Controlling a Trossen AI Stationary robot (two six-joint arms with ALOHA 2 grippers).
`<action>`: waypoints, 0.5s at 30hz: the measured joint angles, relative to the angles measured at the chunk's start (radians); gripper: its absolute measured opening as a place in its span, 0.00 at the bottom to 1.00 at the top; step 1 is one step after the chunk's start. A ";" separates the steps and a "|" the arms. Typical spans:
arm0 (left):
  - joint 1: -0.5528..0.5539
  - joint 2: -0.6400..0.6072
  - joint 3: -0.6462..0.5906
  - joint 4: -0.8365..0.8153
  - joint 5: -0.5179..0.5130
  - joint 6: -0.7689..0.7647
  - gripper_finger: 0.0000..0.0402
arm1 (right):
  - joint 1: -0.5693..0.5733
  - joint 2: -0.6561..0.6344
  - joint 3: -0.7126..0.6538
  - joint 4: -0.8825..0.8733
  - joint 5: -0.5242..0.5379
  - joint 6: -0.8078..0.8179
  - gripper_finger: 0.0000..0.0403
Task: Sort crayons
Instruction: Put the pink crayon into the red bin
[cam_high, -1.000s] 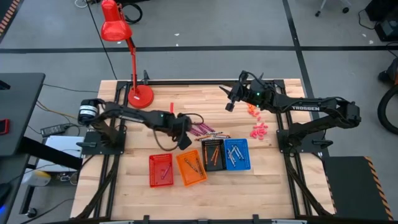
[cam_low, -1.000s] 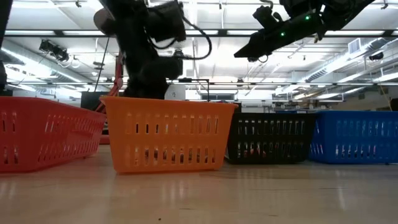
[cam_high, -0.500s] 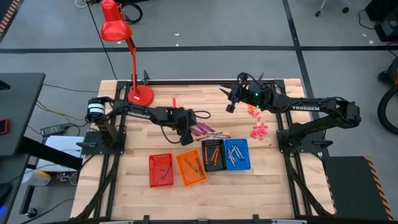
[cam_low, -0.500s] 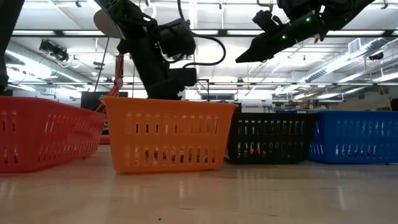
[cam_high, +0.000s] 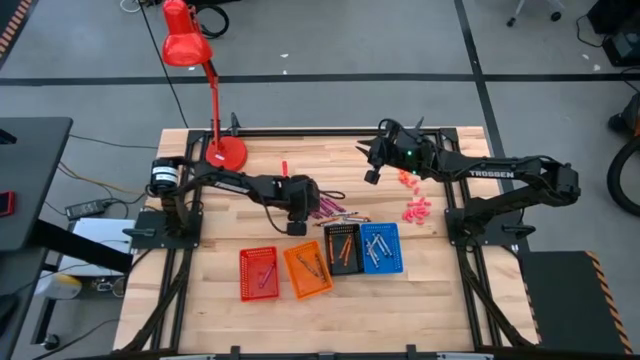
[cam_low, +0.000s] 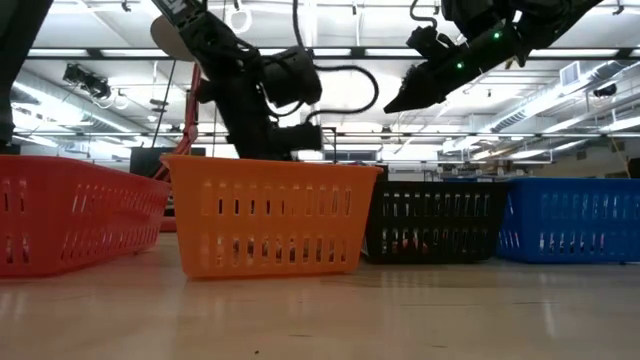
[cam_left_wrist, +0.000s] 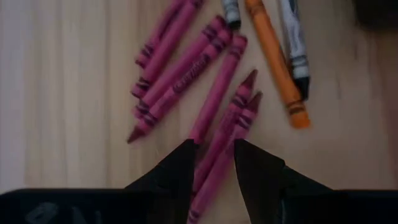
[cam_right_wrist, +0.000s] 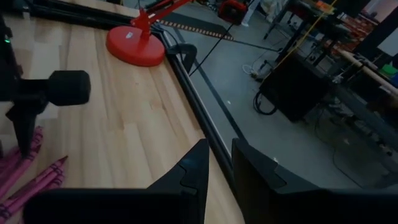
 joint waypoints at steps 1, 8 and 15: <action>0.000 0.003 -0.002 -0.021 -0.001 0.004 0.31 | 0.002 0.000 0.000 0.000 0.000 0.001 0.19; -0.001 0.029 0.002 -0.018 0.000 -0.002 0.31 | 0.008 0.000 0.000 -0.008 0.002 0.009 0.19; -0.003 0.028 0.001 -0.028 0.002 -0.041 0.31 | 0.009 0.000 0.000 -0.007 0.001 0.009 0.19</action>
